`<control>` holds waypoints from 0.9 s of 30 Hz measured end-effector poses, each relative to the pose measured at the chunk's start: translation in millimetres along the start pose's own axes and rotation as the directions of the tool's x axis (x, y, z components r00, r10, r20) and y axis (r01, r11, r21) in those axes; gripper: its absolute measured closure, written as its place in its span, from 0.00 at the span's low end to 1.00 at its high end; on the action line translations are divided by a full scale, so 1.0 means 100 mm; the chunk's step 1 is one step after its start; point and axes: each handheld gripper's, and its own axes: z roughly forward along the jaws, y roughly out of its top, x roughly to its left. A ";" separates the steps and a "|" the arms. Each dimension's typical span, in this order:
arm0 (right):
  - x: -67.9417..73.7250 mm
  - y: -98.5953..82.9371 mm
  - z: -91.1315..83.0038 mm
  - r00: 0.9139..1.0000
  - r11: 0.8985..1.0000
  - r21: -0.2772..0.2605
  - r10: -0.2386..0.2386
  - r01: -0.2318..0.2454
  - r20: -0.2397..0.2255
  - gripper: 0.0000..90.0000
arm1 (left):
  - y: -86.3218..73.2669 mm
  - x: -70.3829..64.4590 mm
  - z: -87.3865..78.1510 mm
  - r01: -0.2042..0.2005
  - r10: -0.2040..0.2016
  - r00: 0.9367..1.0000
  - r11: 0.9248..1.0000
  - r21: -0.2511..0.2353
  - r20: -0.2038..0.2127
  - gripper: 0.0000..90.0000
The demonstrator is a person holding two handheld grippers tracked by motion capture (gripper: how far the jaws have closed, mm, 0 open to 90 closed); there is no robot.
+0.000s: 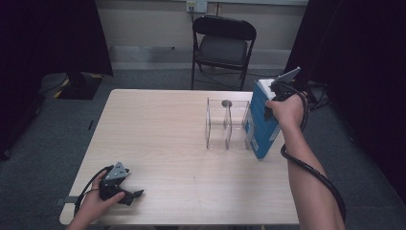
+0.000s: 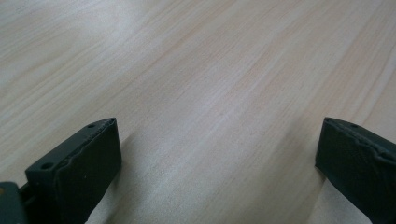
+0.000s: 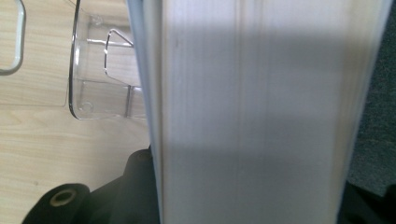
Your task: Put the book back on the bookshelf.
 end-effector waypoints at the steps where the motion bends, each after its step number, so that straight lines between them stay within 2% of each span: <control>1: 0.00 0.00 0.00 1.000 1.000 -0.002 0.000 0.000 -0.002 0.68 | 0.00 0.00 0.00 0.000 0.000 1.000 1.000 0.000 0.000 0.00; 6: 0.03 0.02 0.00 1.000 1.000 0.029 -0.012 0.012 0.005 0.67 | 0.01 0.00 0.01 -0.004 0.004 1.000 1.000 -0.001 0.006 0.00; 13: 0.02 0.01 0.02 1.000 0.999 0.031 -0.007 0.007 0.002 0.65 | 0.01 0.00 0.01 -0.004 0.004 1.000 1.000 -0.001 0.006 0.00; 19: 0.02 -0.02 0.05 1.000 0.997 0.068 -0.029 0.029 0.004 0.58 | 0.01 0.00 0.01 -0.004 0.004 1.000 1.000 -0.001 0.006 0.00; 27: 0.02 -0.05 0.03 0.999 0.996 0.075 -0.040 0.039 0.008 0.50 | 0.01 0.00 0.01 -0.005 0.005 1.000 1.000 -0.001 0.005 0.00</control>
